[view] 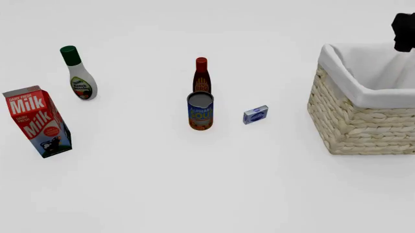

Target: Pick the ketchup and place it in the basket.

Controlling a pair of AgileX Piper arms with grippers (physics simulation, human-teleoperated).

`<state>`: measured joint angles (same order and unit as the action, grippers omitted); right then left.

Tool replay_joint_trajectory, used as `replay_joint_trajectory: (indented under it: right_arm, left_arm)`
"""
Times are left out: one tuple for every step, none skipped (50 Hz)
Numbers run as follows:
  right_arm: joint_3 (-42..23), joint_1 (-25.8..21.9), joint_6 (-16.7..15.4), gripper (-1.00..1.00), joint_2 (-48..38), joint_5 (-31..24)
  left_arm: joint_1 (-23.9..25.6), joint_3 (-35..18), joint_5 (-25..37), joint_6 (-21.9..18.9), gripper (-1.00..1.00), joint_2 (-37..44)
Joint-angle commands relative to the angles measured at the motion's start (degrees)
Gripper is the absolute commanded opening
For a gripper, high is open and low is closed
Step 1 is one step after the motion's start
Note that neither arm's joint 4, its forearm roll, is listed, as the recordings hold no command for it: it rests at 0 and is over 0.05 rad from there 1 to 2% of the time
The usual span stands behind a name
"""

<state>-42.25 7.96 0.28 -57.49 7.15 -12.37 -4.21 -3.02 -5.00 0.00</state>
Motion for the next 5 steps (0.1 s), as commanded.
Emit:
replay_joint_trajectory:
  right_arm:
    - [3.5,-1.6,-0.7,1.00,6.3,-1.1]
    - [4.1,-1.5,-1.1,1.00,7.1,-1.0]
    - [4.5,-1.8,-0.4,1.00,7.8,-0.9]
    - [5.3,-1.8,-1.4,1.00,8.0,-0.6]
    - [5.7,-1.8,-1.2,1.00,8.6,-0.5]
  left_arm:
    - [-0.1,-0.3,0.3,0.4,1.00,0.0]
    - [-0.1,-0.3,0.3,0.5,1.00,0.0]
    - [-0.1,-0.3,0.3,0.5,1.00,0.0]
    - [-0.1,-0.3,0.3,0.5,1.00,0.0]
    - [-0.1,-0.3,0.3,0.6,1.00,0.0]
